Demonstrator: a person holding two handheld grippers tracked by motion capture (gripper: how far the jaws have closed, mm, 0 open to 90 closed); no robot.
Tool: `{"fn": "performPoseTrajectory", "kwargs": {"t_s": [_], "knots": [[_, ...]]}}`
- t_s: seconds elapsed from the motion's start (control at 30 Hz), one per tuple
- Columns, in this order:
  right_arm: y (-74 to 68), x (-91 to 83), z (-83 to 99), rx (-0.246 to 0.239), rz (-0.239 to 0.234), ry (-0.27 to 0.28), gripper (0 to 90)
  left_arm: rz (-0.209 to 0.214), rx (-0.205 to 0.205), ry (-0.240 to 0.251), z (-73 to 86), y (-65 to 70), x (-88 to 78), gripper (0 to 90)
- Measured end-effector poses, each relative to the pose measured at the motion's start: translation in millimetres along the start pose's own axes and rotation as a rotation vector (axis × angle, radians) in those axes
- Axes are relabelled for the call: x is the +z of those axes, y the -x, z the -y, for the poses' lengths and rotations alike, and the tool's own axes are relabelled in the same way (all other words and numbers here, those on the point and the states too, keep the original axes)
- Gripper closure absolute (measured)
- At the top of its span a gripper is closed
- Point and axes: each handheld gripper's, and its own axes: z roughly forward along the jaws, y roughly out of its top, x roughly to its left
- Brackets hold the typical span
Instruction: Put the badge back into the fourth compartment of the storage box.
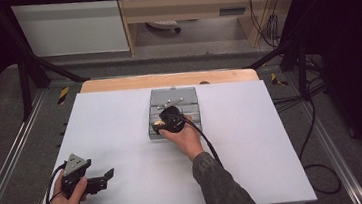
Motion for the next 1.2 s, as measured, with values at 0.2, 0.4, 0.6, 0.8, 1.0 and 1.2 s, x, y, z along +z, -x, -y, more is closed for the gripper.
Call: {"fn": "performPoseTrajectory", "kwargs": {"t_s": [0.2, 0.4, 0.6, 0.8, 1.0, 1.2], "knots": [[-2.7, 2.9, 0.1, -0.011, 0.001, -0.007, 47.1, 0.001, 0.002, -0.001, -0.1, 0.4, 0.2, 7.4], [-2.3, 3.9, 0.4, -0.012, 0.007, -0.009, 47.1, -0.001, 0.001, -0.001, -0.1, 0.0, 0.1, 7.4], [-1.9, 2.3, -0.1, -0.009, 0.009, -0.007, 46.1, 0.0, 0.002, -0.001, 0.0, 0.2, 0.2, 7.4], [-1.4, -1.2, -0.8, -0.013, 0.015, -0.001, 45.8, 0.0, 0.002, 0.0, -0.1, 0.3, 0.2, 7.4], [-4.5, -4.1, -1.6, -0.027, 0.012, 0.006, 44.0, 0.001, 0.003, 0.0, -0.1, 0.1, 0.0, 7.4], [-10.5, -6.6, -2.5, -0.045, 0.011, -0.001, 30.1, 0.0, 0.003, -0.001, 0.0, 0.4, 0.1, 7.4]]}}
